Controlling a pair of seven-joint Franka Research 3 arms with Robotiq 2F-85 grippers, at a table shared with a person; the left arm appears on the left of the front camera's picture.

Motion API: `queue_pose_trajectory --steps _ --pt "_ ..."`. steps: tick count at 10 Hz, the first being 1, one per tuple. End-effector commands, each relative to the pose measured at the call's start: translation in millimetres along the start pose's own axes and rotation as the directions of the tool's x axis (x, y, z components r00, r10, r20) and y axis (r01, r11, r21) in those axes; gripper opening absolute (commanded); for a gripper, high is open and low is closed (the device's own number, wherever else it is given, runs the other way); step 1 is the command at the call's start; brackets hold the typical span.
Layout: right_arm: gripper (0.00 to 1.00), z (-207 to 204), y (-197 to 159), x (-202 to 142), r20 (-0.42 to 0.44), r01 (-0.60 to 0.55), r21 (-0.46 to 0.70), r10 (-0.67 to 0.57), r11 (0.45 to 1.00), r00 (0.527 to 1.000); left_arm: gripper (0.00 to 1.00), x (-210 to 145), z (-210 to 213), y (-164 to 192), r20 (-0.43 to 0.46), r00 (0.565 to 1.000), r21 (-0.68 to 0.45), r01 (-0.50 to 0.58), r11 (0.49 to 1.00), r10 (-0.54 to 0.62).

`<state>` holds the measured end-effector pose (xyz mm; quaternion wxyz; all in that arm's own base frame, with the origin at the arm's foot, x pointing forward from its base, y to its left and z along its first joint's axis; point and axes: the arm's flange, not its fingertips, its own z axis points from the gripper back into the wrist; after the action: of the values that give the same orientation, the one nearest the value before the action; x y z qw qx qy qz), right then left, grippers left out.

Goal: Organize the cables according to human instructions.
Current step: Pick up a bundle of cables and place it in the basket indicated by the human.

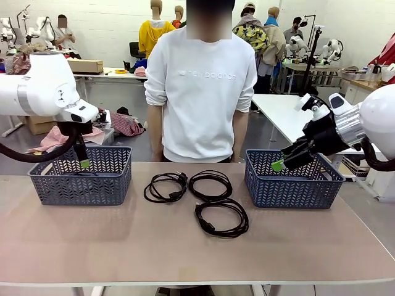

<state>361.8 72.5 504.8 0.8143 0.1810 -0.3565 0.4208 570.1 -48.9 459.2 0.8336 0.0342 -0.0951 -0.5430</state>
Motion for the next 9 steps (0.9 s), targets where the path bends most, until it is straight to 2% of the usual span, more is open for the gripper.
queue_pose_trajectory --steps 1,3,5,7,9 --pt "1.0 -0.9 -0.7 0.4 0.016 0.002 0.013 -0.002 1.0 1.0 1.0 5.5 5.7 -9.0 0.048 0.999 0.004 0.011 1.0 -0.011" --pt "1.0 -0.9 -0.7 0.4 0.016 0.002 0.013 -0.002 1.0 1.0 1.0 22.9 23.6 -36.9 0.162 0.986 0.022 0.029 0.999 -0.033" --pt "1.0 -0.9 -0.7 0.4 0.016 0.002 0.013 -0.002 1.0 1.0 1.0 42.4 32.7 -67.2 0.23 0.97 0.0 0.076 0.997 -0.074" --pt "1.0 -0.9 -0.7 0.4 0.016 0.002 0.013 -0.002 1.0 1.0 1.0 61.5 37.1 -102.3 0.318 0.938 -0.051 0.159 0.986 -0.135" --pt "1.0 -0.9 -0.7 0.4 0.016 0.002 0.013 -0.002 1.0 1.0 1.0 71.8 38.4 -132.9 0.359 0.914 -0.083 0.232 0.969 -0.188"
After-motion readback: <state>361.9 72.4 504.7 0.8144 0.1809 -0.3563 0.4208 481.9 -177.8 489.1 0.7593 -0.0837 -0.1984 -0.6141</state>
